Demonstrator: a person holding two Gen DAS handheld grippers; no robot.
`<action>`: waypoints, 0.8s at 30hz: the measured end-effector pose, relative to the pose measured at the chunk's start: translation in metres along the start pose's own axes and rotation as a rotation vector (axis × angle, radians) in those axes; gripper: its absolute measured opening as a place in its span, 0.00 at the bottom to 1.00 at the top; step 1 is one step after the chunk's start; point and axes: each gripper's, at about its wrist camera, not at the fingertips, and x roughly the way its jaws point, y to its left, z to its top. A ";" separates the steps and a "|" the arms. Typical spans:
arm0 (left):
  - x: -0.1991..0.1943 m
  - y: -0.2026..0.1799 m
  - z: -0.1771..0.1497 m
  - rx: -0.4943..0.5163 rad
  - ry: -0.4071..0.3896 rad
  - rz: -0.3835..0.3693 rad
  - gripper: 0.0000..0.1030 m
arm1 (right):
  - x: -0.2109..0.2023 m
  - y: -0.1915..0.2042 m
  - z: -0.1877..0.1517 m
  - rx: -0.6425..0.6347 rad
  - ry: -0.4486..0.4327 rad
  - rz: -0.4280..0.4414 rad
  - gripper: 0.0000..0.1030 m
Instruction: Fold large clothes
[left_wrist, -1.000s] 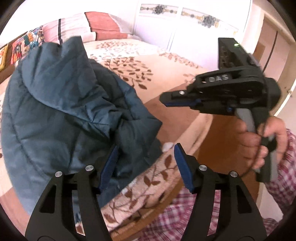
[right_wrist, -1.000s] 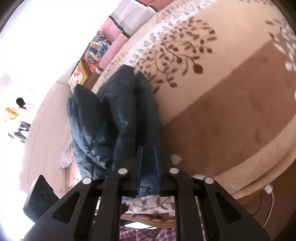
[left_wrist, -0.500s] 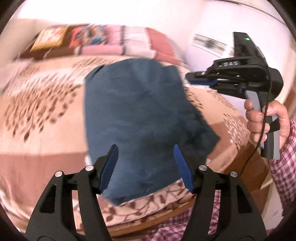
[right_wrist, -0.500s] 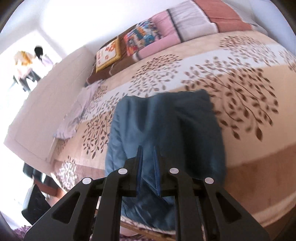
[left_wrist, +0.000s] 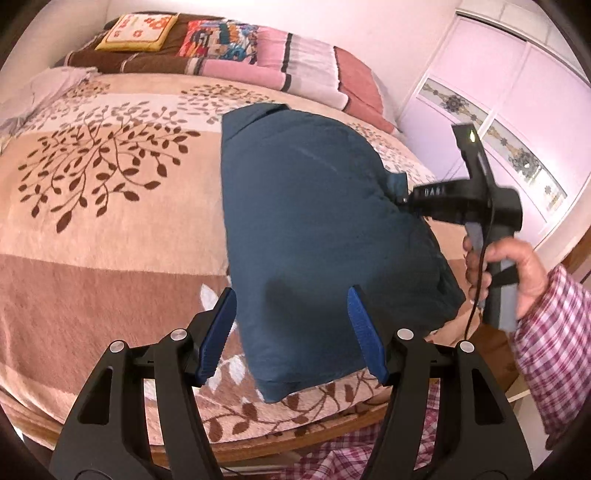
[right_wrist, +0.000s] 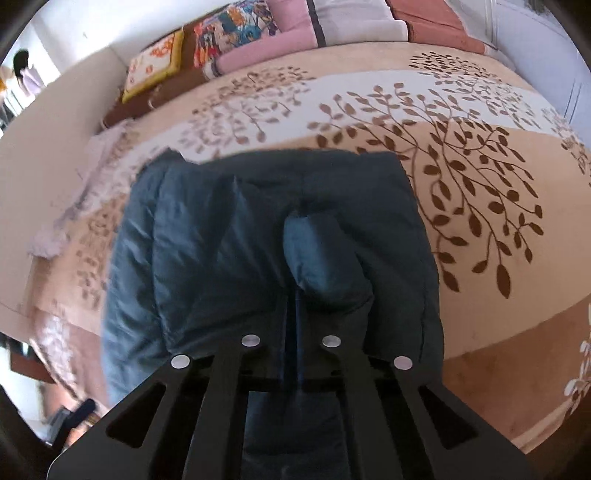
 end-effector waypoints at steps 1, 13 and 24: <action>0.000 0.001 0.000 -0.006 0.006 -0.002 0.60 | 0.005 -0.004 -0.003 0.004 0.003 -0.008 0.00; 0.013 -0.003 -0.001 -0.012 0.072 0.009 0.65 | 0.029 -0.043 -0.020 0.104 0.006 0.085 0.00; 0.015 -0.018 -0.001 0.038 0.083 0.060 0.68 | 0.031 -0.051 -0.027 0.112 -0.002 0.091 0.00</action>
